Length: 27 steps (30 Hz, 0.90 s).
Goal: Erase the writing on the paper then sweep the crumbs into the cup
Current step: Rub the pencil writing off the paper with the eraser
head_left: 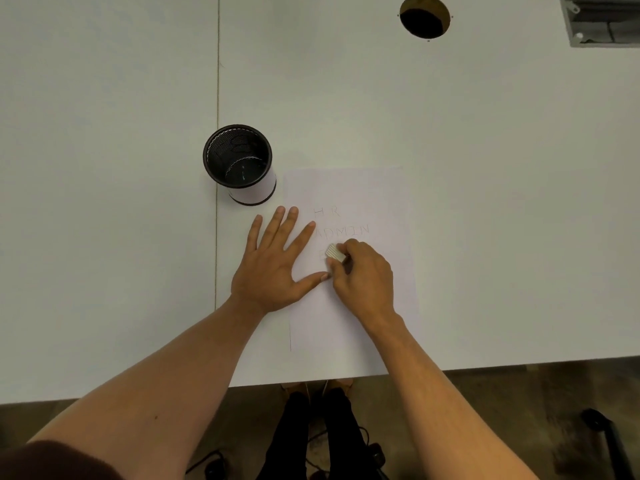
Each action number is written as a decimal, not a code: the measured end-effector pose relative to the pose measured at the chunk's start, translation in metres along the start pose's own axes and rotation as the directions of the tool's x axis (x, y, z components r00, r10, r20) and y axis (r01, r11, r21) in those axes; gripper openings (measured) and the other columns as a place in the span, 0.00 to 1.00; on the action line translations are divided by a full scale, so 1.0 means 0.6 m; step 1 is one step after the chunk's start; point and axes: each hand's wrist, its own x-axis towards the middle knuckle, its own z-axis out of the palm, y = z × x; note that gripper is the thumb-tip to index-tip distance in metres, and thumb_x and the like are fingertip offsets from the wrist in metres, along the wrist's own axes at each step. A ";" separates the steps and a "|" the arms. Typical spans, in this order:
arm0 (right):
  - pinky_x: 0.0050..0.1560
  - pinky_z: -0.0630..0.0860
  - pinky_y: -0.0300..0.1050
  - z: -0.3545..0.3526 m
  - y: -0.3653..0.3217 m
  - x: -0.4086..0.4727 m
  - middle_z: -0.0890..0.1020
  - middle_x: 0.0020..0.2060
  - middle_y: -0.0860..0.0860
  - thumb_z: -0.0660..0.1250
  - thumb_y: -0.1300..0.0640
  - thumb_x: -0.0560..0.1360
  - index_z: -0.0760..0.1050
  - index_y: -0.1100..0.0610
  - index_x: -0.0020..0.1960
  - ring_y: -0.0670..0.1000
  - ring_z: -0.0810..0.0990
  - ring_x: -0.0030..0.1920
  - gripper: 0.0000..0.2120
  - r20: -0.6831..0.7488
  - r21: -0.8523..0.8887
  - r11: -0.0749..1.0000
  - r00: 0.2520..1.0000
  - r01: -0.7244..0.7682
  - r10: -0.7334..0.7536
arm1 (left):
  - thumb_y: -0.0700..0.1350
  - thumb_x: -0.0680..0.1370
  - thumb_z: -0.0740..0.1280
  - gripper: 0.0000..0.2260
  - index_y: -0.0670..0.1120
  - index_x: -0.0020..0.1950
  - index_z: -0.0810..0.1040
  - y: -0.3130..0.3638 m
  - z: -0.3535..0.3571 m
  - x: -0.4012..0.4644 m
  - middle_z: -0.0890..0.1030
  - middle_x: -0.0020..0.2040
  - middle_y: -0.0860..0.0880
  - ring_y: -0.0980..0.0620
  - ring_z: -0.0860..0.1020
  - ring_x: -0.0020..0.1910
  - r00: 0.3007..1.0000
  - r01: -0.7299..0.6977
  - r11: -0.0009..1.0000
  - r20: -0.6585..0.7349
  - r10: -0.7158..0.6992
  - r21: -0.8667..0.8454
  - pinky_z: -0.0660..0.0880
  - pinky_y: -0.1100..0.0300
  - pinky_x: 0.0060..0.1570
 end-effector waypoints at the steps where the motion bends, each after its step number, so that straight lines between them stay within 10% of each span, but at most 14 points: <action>1: 0.36 0.68 0.36 0.002 -0.001 -0.003 0.81 0.41 0.49 0.69 0.52 0.75 0.77 0.56 0.50 0.45 0.73 0.36 0.08 0.001 0.027 1.000 1.000 -0.009 0.009 | 0.74 0.77 0.50 0.40 0.50 0.82 0.57 -0.001 0.000 0.000 0.53 0.82 0.43 0.44 0.49 0.82 1.000 0.001 1.000 0.004 -0.001 0.001 0.48 0.38 0.78; 27: 0.39 0.75 0.41 -0.008 -0.019 0.014 0.81 0.37 0.47 0.72 0.56 0.70 0.81 0.55 0.45 0.46 0.77 0.36 0.06 0.118 0.098 0.995 0.993 -0.036 0.024 | 0.74 0.77 0.46 0.42 0.48 0.82 0.55 -0.002 0.002 0.001 0.52 0.83 0.43 0.43 0.48 0.82 1.000 -0.017 0.999 0.024 0.016 0.034 0.47 0.37 0.78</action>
